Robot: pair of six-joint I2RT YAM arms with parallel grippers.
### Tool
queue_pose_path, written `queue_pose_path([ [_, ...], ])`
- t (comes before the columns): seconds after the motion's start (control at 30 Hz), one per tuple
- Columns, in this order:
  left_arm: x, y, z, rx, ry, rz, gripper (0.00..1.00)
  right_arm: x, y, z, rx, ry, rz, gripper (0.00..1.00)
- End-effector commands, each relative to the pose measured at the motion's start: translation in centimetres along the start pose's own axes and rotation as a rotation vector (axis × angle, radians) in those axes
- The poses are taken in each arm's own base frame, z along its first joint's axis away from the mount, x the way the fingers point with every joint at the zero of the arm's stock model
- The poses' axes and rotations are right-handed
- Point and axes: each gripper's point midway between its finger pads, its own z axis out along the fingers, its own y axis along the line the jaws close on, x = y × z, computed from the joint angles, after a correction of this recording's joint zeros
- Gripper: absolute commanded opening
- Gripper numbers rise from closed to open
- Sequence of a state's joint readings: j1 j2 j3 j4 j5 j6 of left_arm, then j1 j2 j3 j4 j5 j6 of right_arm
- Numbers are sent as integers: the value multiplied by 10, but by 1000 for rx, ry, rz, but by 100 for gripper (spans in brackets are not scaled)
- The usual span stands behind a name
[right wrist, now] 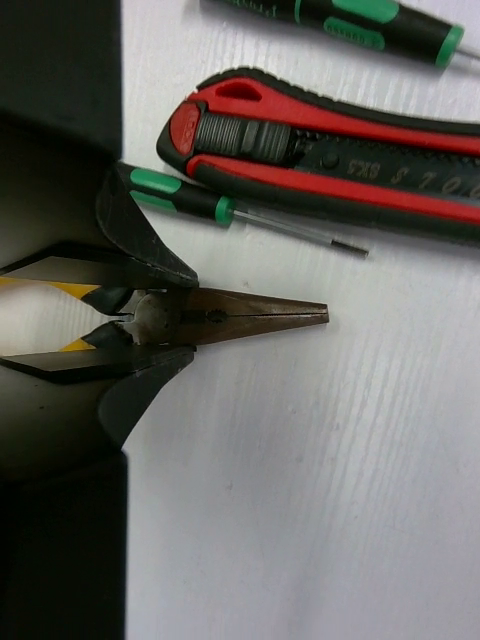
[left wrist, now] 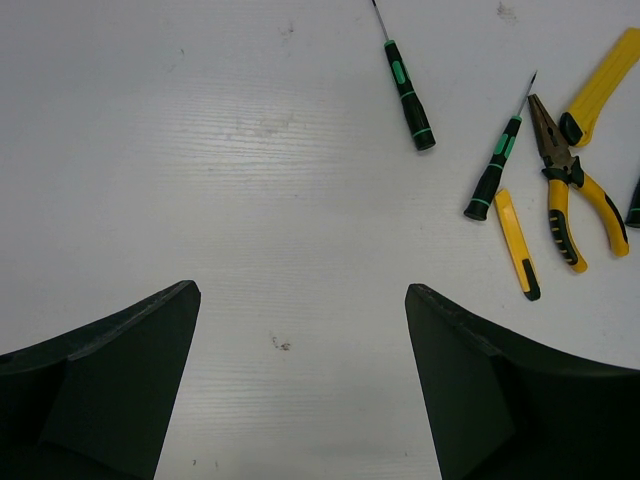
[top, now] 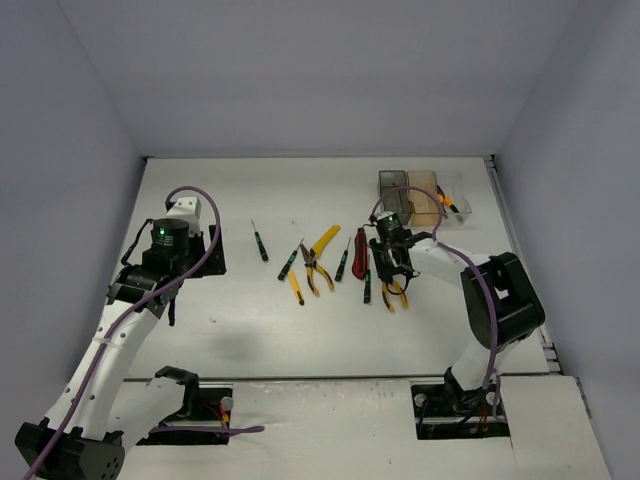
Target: Sort the tools into containers
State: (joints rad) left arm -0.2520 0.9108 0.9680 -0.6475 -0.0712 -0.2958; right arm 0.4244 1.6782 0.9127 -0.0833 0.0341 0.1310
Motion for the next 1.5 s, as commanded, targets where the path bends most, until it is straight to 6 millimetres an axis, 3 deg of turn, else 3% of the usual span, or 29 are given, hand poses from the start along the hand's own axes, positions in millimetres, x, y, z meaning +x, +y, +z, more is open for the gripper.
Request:
queue_pose_path([
  [0.0, -12, -2, 1, 9, -40, -15, 81, -45, -23, -34, 104, -149, 27, 0],
  [0.27, -12, -3, 0, 15, -43, -17, 81, -86, -58, -63, 150, -263, 71, 0],
  [0.53, -12, -4, -1, 20, -44, -18, 81, -141, -121, -102, 236, -401, 148, 0],
  [0.6, -12, -4, 0, 21, -43, -18, 81, -171, -146, -122, 281, -471, 185, 0],
  [0.9, -11, -3, 1, 18, -39, -15, 81, -260, -226, -142, 374, -632, 159, 0],
  [1.0, -10, -3, 3, 16, -31, -12, 81, -284, -247, -136, 386, -708, 178, 0],
  [1.07, -10, -4, 4, 17, -26, -11, 81, -290, -253, -126, 400, -713, 169, 0],
  [1.3, -8, -3, 6, 15, -20, -7, 81, -285, -268, -73, 424, -655, 138, 0],
  [1.47, -8, -3, 6, 12, -15, -6, 81, -281, -270, -55, 430, -624, 125, 0],
])
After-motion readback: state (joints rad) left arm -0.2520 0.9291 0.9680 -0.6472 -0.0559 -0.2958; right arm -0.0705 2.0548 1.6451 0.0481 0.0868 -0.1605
